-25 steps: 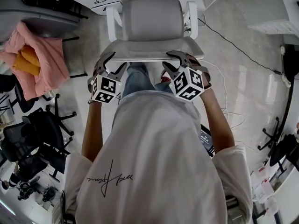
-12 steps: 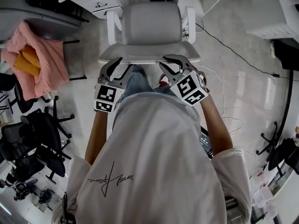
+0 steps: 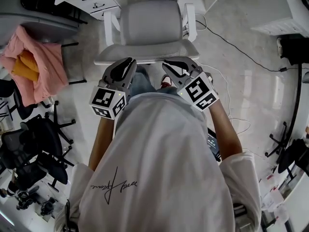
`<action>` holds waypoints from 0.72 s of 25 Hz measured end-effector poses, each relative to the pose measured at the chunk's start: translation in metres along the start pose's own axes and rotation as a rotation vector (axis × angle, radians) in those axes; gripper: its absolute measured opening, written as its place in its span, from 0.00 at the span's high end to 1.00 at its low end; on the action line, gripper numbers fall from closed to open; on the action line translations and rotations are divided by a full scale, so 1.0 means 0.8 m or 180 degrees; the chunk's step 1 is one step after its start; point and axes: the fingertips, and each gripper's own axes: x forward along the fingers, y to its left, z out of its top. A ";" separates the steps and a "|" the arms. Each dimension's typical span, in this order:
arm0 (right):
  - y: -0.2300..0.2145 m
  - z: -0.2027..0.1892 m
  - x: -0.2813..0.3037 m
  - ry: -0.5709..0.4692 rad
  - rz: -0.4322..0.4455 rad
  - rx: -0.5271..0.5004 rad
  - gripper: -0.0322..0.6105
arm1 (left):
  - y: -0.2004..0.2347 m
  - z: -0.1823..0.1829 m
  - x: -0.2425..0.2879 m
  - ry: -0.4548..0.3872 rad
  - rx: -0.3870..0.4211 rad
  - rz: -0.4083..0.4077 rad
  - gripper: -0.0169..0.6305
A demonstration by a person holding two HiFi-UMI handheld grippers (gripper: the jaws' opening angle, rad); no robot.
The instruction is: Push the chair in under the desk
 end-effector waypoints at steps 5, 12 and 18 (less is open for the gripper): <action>-0.003 0.012 -0.018 -0.0198 0.0025 0.0123 0.89 | -0.012 0.025 -0.001 -0.0210 -0.0168 0.0011 0.93; -0.015 0.044 -0.048 -0.0582 0.0083 0.0498 0.91 | -0.033 0.058 0.001 -0.0405 -0.0208 -0.0112 0.96; -0.019 0.074 -0.071 -0.0903 0.0183 0.0520 0.91 | -0.048 0.083 0.005 -0.0523 -0.0109 -0.0231 0.97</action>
